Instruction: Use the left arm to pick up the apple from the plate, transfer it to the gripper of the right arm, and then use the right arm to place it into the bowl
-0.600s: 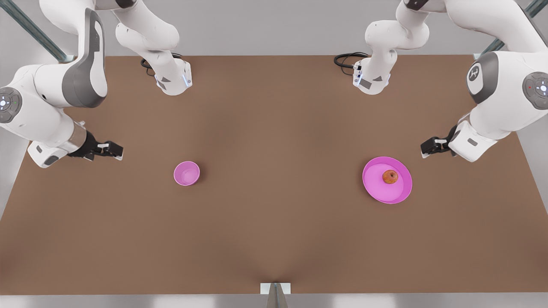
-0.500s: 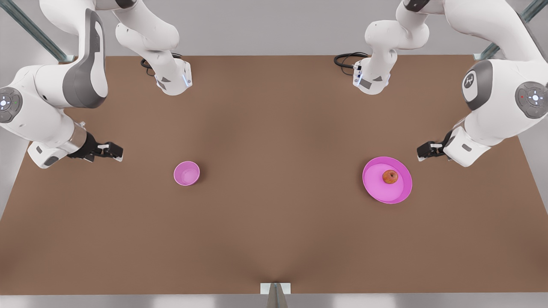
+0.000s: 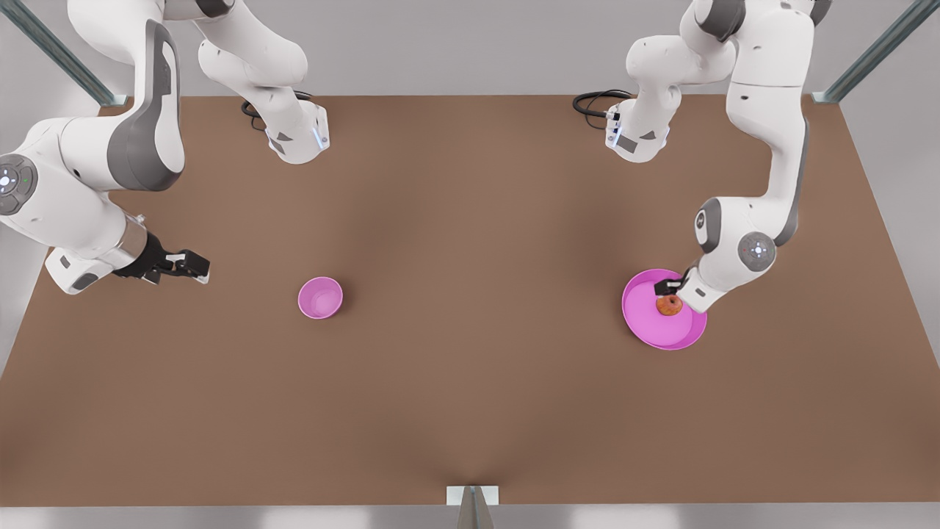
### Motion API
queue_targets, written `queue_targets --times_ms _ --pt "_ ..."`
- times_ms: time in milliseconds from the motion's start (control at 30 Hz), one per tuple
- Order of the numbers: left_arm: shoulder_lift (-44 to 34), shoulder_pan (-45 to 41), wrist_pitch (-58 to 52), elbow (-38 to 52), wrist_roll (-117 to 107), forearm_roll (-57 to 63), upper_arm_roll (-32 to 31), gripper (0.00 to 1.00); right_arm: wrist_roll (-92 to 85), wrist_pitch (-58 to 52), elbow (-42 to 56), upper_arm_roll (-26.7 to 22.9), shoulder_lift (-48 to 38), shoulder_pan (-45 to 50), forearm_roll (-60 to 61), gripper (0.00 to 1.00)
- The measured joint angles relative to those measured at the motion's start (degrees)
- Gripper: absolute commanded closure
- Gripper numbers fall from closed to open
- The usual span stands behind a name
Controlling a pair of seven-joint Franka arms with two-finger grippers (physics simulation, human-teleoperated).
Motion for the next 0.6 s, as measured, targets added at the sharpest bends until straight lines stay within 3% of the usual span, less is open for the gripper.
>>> queue_targets --times_ms 267,600 --pt "5.0 1.9 9.3 -2.5 2.8 0.2 0.0 0.00 0.0 0.1 0.1 -0.1 0.1 0.0 0.0 0.00" --pt "7.7 1.6 13.4 -4.1 5.2 0.2 -0.1 0.00 0.0 0.1 0.1 -0.1 0.2 0.1 0.0 0.00"
